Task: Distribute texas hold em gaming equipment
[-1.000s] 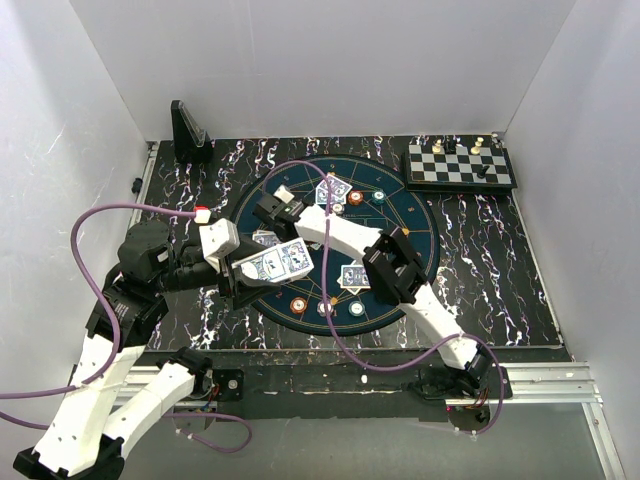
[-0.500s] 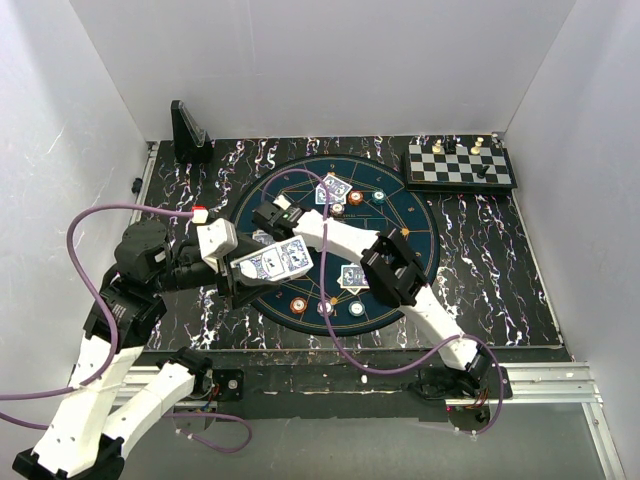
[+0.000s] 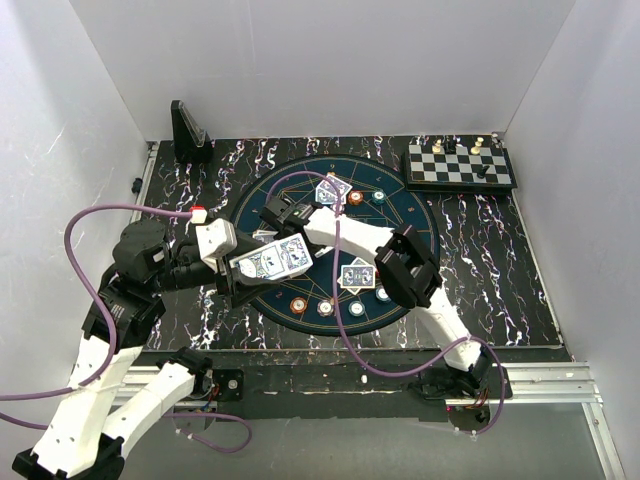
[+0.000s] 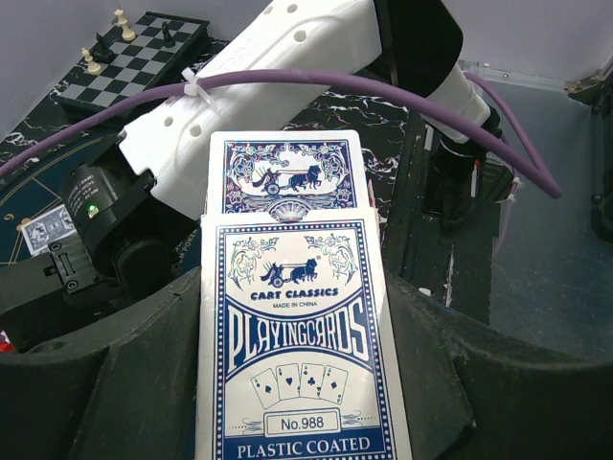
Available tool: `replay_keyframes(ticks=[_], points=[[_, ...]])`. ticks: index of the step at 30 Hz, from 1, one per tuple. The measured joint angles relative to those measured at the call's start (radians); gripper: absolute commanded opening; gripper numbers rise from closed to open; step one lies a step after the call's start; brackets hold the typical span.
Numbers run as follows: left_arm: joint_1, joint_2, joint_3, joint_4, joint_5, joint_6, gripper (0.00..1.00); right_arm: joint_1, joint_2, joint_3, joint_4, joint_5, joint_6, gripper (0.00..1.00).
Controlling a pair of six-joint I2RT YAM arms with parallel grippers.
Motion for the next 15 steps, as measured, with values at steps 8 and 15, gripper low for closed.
replay_keyframes(ticks=[8,15], points=[[0.000,0.006,0.003,0.000,-0.006,0.003,0.03,-0.055,-0.111,-0.073,-0.006,-0.213,0.074,0.72],[0.000,0.006,0.003,-0.001,-0.009,0.007,0.03,-0.254,-0.441,-0.146,0.007,-0.491,0.229,0.85]])
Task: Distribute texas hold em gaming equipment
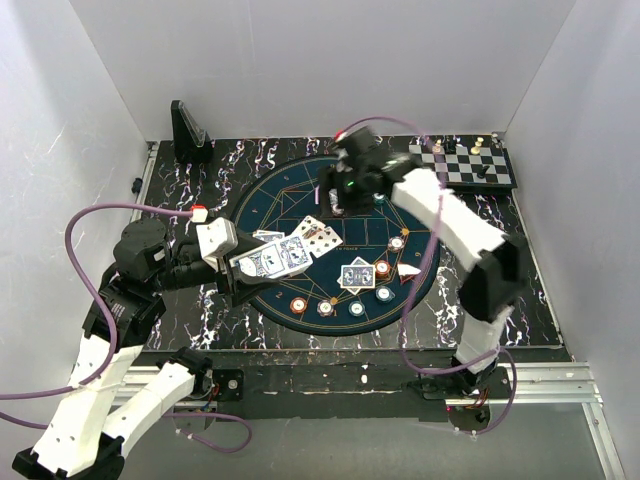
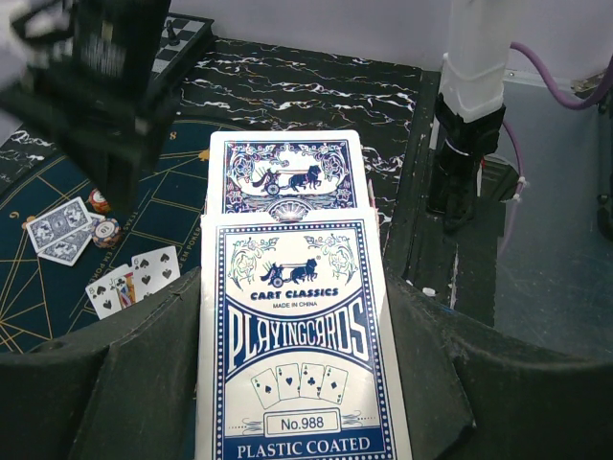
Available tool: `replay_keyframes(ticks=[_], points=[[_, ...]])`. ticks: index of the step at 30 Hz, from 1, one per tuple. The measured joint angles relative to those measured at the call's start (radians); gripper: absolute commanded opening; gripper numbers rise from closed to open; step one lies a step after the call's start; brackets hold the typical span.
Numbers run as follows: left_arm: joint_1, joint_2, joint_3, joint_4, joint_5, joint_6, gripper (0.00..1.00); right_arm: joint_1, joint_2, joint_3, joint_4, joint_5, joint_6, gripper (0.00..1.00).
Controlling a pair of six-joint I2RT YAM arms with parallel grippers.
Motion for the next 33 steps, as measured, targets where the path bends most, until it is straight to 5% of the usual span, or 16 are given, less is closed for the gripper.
replay_keyframes(ticks=[6,15,28,33], points=[[0.000,-0.006,-0.013,0.006,0.000,-0.001,0.03,-0.166,-0.291,-0.103,0.053,-0.253,0.132,0.88],[0.000,-0.023,-0.098,0.039,-0.032,-0.009,0.02,-0.140,-0.426,-0.197,0.151,-0.541,0.269,0.89],[0.000,0.013,-0.101,0.066,-0.047,-0.009,0.02,0.019,-0.426,-0.250,0.283,-0.651,0.372,0.91],[0.000,0.019,-0.101,0.072,-0.055,-0.009,0.02,0.055,-0.419,-0.294,0.343,-0.668,0.407,0.80]])
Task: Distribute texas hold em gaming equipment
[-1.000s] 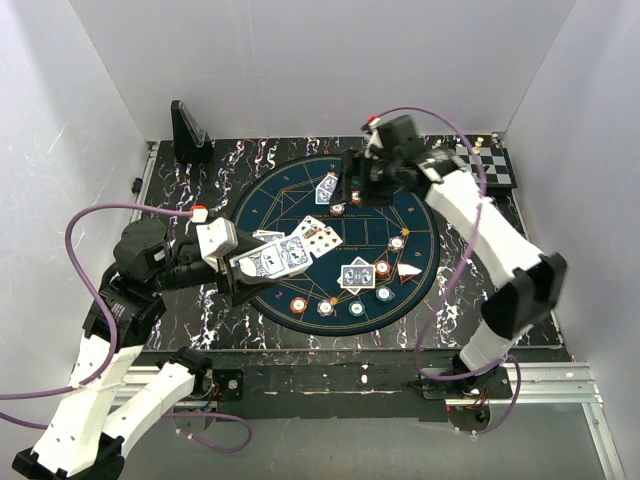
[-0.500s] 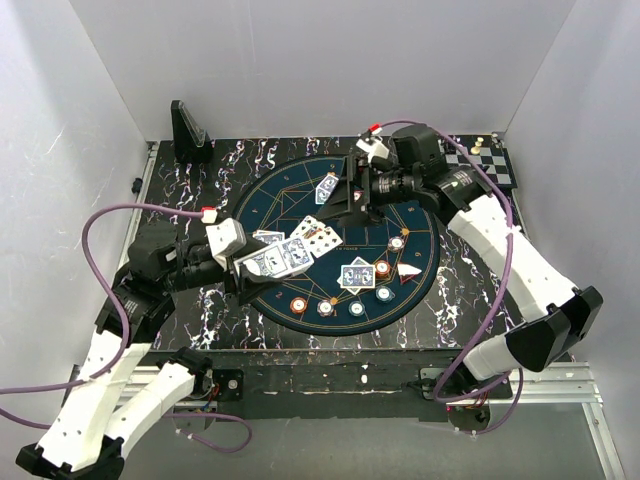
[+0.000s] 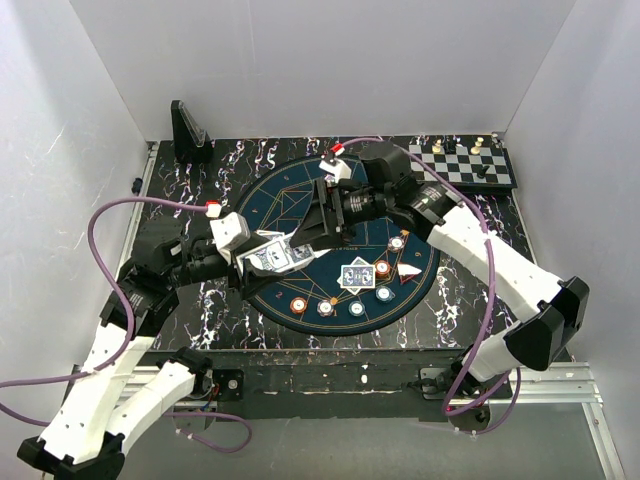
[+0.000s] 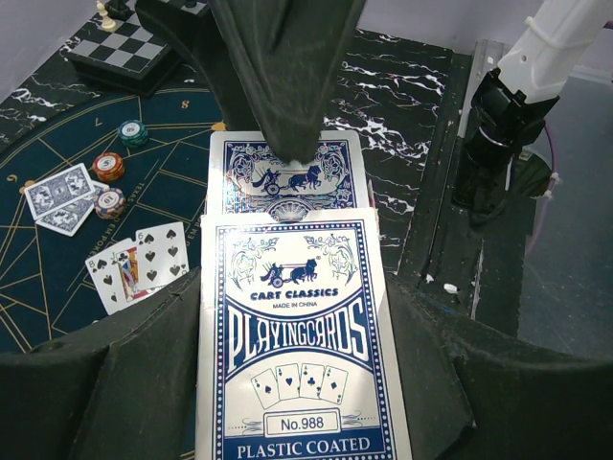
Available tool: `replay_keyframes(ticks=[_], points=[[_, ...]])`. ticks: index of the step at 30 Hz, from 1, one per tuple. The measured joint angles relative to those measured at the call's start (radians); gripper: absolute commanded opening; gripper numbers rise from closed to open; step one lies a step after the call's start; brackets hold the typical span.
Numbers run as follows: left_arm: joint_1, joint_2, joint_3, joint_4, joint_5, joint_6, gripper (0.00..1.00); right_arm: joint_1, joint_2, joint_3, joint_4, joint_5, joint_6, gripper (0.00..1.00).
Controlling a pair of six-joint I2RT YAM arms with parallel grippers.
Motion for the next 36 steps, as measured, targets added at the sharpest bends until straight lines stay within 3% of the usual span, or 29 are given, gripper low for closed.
replay_keyframes(ticks=[10,36], points=[[0.000,0.012,0.000,0.033,-0.006,0.000,0.02,0.024,0.011,-0.062,0.079,-0.037,0.061,0.74],[0.000,0.012,0.000,0.046,-0.006,-0.041,0.01,-0.005,-0.030,-0.135,0.169,-0.074,0.142,0.40]])
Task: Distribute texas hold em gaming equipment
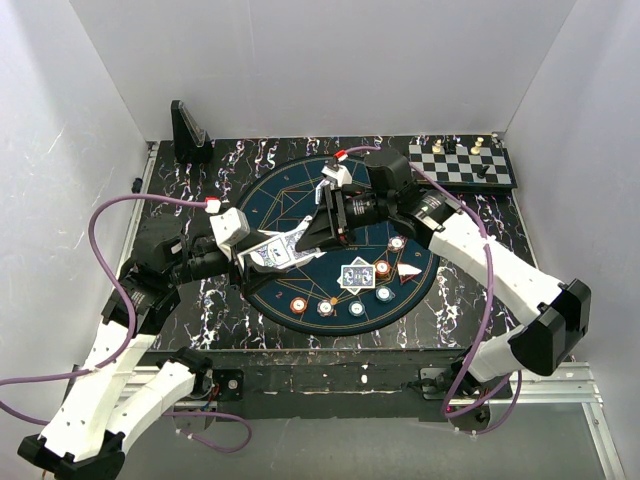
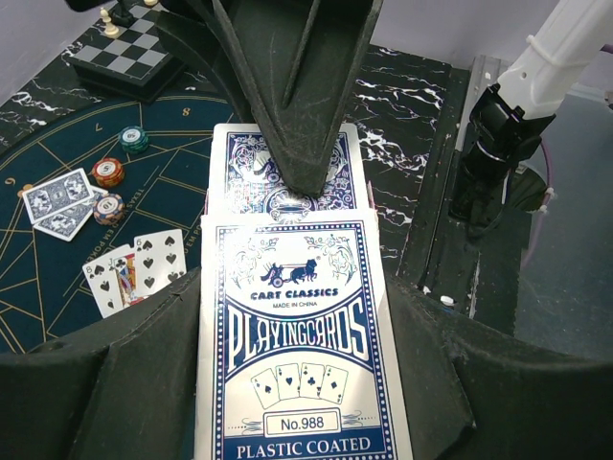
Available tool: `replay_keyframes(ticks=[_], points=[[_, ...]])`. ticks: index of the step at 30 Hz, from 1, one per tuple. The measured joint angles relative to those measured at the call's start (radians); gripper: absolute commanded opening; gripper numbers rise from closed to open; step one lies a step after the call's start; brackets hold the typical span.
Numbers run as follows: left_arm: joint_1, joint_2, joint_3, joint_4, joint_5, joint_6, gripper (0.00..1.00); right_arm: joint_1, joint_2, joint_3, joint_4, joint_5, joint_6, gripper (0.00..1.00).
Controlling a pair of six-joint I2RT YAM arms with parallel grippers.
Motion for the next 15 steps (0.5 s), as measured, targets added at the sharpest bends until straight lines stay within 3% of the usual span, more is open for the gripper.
replay_keyframes(ticks=[15], points=[[0.000,-0.005,0.001,0.008,0.000,-0.008,0.00,-0.069,-0.045,-0.002,-0.039,0.002,-0.014,0.35]])
